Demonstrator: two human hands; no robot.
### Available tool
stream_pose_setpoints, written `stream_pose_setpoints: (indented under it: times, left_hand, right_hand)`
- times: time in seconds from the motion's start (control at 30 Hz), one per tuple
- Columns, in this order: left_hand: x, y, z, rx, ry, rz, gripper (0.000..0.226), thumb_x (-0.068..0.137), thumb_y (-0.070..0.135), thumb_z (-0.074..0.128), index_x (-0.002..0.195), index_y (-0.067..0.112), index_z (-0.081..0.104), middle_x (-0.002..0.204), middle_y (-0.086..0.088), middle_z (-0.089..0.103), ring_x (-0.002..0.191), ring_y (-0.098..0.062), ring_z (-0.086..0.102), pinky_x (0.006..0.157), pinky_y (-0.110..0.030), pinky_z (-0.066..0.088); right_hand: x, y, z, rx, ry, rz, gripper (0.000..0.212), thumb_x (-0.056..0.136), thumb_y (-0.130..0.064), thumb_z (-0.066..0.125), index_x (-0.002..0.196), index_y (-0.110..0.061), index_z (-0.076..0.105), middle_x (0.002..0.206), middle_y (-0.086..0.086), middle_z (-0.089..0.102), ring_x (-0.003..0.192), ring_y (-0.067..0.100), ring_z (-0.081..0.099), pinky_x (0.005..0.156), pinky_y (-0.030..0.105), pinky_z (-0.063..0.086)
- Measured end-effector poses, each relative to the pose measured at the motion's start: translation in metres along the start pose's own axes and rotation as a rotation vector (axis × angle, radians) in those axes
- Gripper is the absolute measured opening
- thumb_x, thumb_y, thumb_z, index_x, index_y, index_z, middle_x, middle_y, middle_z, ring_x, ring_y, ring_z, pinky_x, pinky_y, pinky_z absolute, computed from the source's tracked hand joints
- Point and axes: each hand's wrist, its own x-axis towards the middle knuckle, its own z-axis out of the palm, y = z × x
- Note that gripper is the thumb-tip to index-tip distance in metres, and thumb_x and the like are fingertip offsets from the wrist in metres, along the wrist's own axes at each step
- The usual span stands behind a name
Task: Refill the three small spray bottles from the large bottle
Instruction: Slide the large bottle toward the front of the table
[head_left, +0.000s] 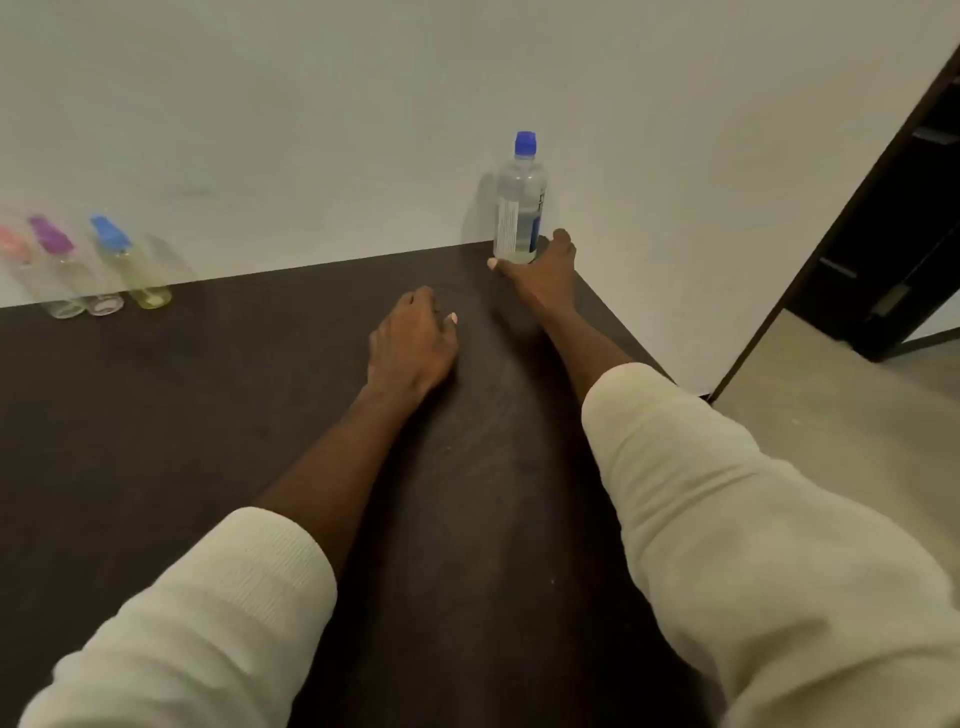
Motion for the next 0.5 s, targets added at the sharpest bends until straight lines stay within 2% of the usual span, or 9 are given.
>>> stream_pose_setpoints:
  times: [0.13, 0.2, 0.37, 0.5]
  left_hand:
    - [0.013, -0.001, 0.010, 0.109, 0.008, 0.004, 0.025, 0.099, 0.038, 0.050, 0.102, 0.014, 0.054, 0.108, -0.006, 0.058, 0.097, -0.031, 0.059, 0.086, -0.046, 0.047]
    - [0.017, -0.003, 0.014, 0.101, 0.020, -0.005, 0.024, 0.099, 0.038, 0.050, 0.099, 0.014, 0.055, 0.105, -0.006, 0.057, 0.094, -0.029, 0.058, 0.085, -0.044, 0.045]
    - [0.022, -0.007, 0.016, 0.048, 0.048, -0.026, 0.020, 0.099, 0.037, 0.052, 0.093, 0.018, 0.055, 0.098, 0.000, 0.053, 0.085, -0.021, 0.051, 0.078, -0.038, 0.039]
    - [0.021, -0.009, 0.015, -0.026, 0.083, -0.041, 0.019, 0.098, 0.034, 0.054, 0.087, 0.019, 0.055, 0.092, 0.002, 0.055, 0.082, -0.017, 0.049, 0.075, -0.034, 0.036]
  right_hand:
    - [0.024, -0.002, 0.017, -0.027, 0.010, 0.021, 0.098, 0.065, -0.047, 0.083, 0.139, -0.010, 0.031, 0.138, 0.009, 0.043, 0.123, 0.028, 0.050, 0.098, 0.042, 0.050]
    - [0.036, 0.000, 0.025, -0.021, 0.033, 0.025, 0.091, 0.066, -0.048, 0.081, 0.136, -0.013, 0.034, 0.135, 0.007, 0.047, 0.123, 0.028, 0.051, 0.097, 0.042, 0.051]
    - [0.050, 0.001, 0.028, 0.026, 0.029, 0.045, 0.064, 0.078, -0.031, 0.079, 0.129, -0.014, 0.044, 0.131, 0.005, 0.056, 0.120, 0.025, 0.056, 0.096, 0.036, 0.049]
    - [0.035, -0.006, 0.018, 0.008, 0.026, 0.036, 0.063, 0.076, -0.031, 0.080, 0.128, -0.014, 0.049, 0.129, 0.003, 0.059, 0.116, 0.024, 0.058, 0.095, 0.034, 0.049]
